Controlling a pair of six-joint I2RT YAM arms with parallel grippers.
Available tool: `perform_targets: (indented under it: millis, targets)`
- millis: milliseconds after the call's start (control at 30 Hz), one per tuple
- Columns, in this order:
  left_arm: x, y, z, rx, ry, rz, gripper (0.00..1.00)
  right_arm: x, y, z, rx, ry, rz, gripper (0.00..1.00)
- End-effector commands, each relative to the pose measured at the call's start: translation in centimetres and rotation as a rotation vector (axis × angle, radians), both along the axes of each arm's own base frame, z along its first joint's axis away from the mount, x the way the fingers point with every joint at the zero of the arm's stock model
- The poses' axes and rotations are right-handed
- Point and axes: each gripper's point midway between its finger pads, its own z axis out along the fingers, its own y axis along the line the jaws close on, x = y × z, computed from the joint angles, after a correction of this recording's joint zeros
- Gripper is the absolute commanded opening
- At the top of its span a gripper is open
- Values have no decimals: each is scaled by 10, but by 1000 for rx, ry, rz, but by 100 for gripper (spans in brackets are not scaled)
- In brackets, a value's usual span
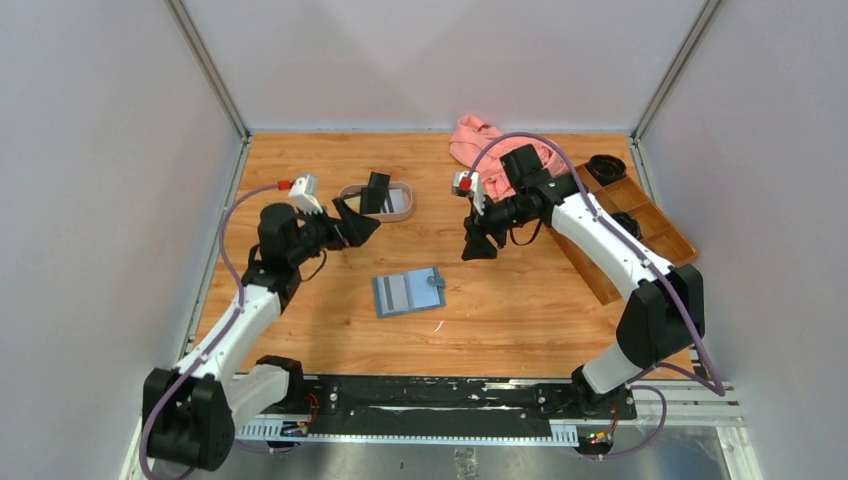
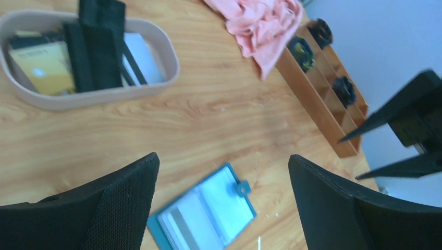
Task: Put the credit cards into the card holder
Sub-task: Pick up the credit card from the storage box.
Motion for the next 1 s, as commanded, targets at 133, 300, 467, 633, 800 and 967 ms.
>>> perform_targets:
  millis: [133, 300, 467, 633, 800, 967]
  targets:
    - [77, 39, -9, 377, 179, 88, 92, 8, -15, -10, 56, 100, -34, 55]
    - [135, 36, -18, 570, 219, 98, 90, 9, -14, -17, 60, 135, -35, 55]
    - [190, 14, -30, 768, 180, 22, 94, 10, -16, -21, 75, 174, -45, 55]
    - [228, -10, -45, 761, 123, -254, 94, 9, -16, -24, 89, 211, -49, 54]
    - [247, 0, -37, 514, 94, -371, 93, 10, -15, -28, 88, 225, -46, 54]
    - [263, 17, -59, 383, 137, -391, 91, 11, -14, -34, 85, 255, -45, 54]
